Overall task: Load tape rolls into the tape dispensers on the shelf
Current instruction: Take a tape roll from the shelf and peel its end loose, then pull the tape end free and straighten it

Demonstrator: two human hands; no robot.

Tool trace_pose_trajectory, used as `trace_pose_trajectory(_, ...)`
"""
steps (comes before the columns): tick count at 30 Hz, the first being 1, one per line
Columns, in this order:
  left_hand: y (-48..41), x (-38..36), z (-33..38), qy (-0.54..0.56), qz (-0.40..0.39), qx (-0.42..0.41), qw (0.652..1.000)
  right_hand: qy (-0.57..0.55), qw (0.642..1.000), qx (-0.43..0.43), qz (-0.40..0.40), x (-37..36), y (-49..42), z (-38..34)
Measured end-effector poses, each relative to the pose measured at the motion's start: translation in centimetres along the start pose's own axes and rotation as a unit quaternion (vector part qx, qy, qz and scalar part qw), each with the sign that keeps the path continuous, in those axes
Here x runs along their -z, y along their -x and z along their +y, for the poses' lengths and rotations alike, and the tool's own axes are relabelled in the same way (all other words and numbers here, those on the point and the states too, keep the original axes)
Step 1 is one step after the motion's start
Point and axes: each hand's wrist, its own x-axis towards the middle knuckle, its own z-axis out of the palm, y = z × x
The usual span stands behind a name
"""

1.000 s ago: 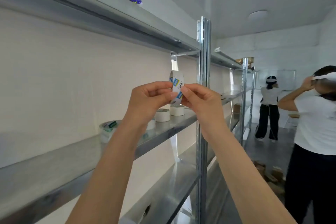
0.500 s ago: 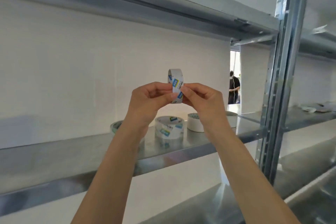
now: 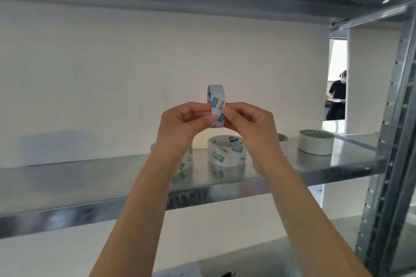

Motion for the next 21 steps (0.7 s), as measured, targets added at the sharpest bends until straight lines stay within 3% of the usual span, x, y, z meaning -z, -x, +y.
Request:
trace_pose_trajectory(3,-0.1,0.8,-0.2,-0.001,0.018,0.013,1.000,0.070,0.997,0.007,0.019,0.1,-0.1,1.3)
trace_pose_trajectory(5,-0.3,1.5,-0.2,-0.010,0.035,0.021,0.999,0.207,0.977,0.035,0.036,0.4,0.0,2.8)
trace_pose_trajectory(8,-0.4,2.4,-0.2,-0.018,0.040,0.025,0.999,0.369,0.929,-0.002,-0.035,0.6,0.1,5.0)
trace_pose_trajectory(10,-0.4,2.8,-0.2,-0.016,0.039,0.028,0.999,0.465,0.877,-0.053,-0.111,0.5,0.5,6.2)
trace_pose_trajectory(12,-0.5,3.2,-0.2,-0.008,0.038,0.030,0.999,0.547,0.826,-0.027,-0.135,0.4,0.7,7.0)
trace_pose_trajectory(21,-0.9,3.7,-0.4,-0.020,0.028,0.032,0.999,0.567,0.819,0.001,-0.088,0.1,0.5,7.1)
